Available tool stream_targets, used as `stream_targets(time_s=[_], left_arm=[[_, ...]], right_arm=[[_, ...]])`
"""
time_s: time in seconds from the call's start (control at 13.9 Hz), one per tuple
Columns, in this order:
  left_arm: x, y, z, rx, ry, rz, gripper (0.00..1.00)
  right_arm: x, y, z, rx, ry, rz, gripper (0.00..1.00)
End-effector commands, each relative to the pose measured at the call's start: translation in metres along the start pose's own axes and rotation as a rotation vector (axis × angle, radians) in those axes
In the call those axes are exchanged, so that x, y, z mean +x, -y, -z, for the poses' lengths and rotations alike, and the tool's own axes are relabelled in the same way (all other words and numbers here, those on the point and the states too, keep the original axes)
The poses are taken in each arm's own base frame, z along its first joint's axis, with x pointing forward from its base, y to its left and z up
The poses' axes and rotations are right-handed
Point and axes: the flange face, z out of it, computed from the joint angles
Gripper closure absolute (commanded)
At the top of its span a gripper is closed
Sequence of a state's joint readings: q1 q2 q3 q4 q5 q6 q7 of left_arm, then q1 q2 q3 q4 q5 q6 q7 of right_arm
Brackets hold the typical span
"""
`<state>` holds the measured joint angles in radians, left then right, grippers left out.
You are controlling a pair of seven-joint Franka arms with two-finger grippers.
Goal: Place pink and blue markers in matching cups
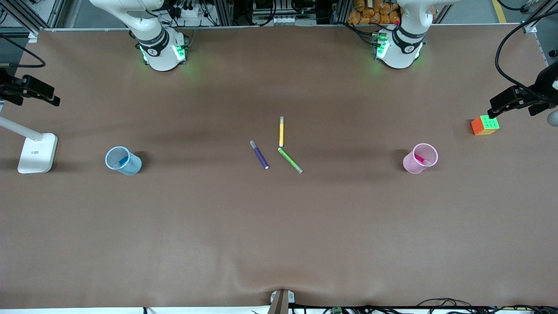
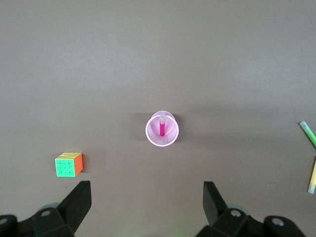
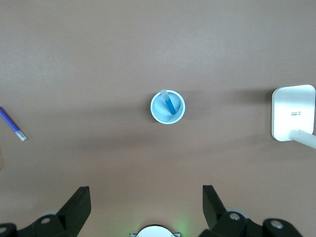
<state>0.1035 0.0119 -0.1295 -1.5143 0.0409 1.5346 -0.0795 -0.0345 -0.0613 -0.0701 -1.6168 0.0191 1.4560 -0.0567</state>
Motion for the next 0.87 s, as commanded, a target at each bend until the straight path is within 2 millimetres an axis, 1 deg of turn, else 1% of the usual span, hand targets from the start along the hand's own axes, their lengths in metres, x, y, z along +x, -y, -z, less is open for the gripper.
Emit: stream_targets(time_s=[0.0,0.29,0.79], left_arm=[[-0.0001,0.0021,0.0027,-0.012,-0.009,0.017,0.00],[-0.0008,-0.0055,0.0029,-0.012,-0.008,0.003,0.00],[-0.0023,-0.0039,0.0013,-0.012,0.005,-0.006,0.00]], right_arm=[[0.0010,0.0016,0.0005,-0.009,-0.001,-0.005,0.00],[0.0022,0.0016,-0.0008,-0.009,0.001,-0.005,0.00],[0.0056,0.0021,-0.0067,-0.011,0.012,-0.003,0.00]])
